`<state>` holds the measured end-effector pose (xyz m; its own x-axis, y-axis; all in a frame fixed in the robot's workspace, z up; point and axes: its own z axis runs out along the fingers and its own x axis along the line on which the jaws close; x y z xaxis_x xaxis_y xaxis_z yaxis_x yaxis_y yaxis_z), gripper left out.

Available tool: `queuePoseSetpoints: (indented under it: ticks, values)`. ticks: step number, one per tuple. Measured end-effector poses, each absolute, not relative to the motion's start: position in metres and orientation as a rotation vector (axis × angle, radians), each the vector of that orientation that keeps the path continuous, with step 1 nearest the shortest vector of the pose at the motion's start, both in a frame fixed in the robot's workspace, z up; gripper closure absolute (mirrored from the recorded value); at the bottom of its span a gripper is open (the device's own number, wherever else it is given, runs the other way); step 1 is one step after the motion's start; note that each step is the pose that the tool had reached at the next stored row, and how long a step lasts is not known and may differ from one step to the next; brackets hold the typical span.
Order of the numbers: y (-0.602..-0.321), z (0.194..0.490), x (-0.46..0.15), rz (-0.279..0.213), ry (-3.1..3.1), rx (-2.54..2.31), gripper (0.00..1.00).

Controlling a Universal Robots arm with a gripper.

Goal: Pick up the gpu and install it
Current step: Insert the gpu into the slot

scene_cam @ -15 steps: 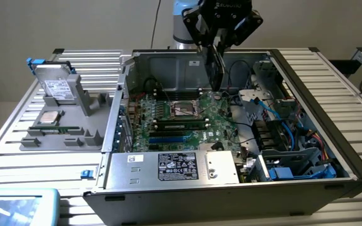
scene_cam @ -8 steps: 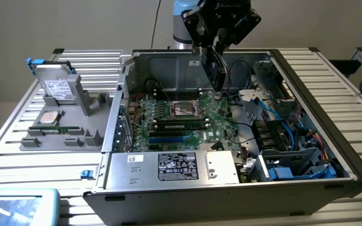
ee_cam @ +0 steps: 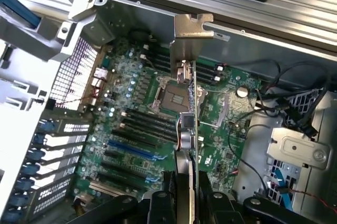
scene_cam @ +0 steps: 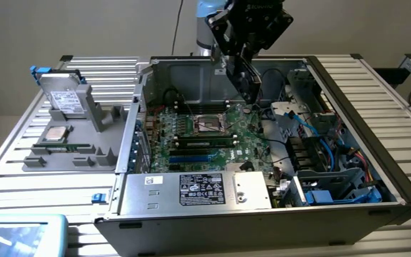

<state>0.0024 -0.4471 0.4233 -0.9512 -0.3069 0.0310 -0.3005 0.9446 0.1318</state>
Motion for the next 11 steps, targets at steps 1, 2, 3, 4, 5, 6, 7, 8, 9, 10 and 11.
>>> queuePoseSetpoints:
  ticks: [1,2,3,4,5,6,7,8,9,10,11]
  values:
    - [-0.4471,0.4232,0.0024,-0.194,-3.042,0.505,0.72]
    - [-0.4471,0.4232,0.0025,-0.193,-3.036,0.532,0.72]
    - [-0.4471,0.4231,0.0024,-0.193,-3.030,0.559,0.72]
    - [-0.4471,0.4231,0.0025,-0.192,-3.024,0.586,0.72]
    - [-0.4471,0.4229,0.0024,-0.191,-3.018,0.614,0.72]
    - [-0.4471,0.4227,0.0024,-0.190,-3.011,0.641,0.72]
    - [-0.4471,0.4226,0.0025,-0.189,-3.004,0.668,0.72]
    - [-0.4471,0.4225,0.0024,-0.188,-2.997,0.695,0.72]
    - [-0.4471,0.4223,0.0025,-0.188,-2.990,0.722,0.72]
    - [-0.4471,0.4222,0.0025,-0.187,-2.982,0.748,0.72]
    - [-0.4471,0.4222,0.0025,-0.186,-2.974,0.775,0.72]
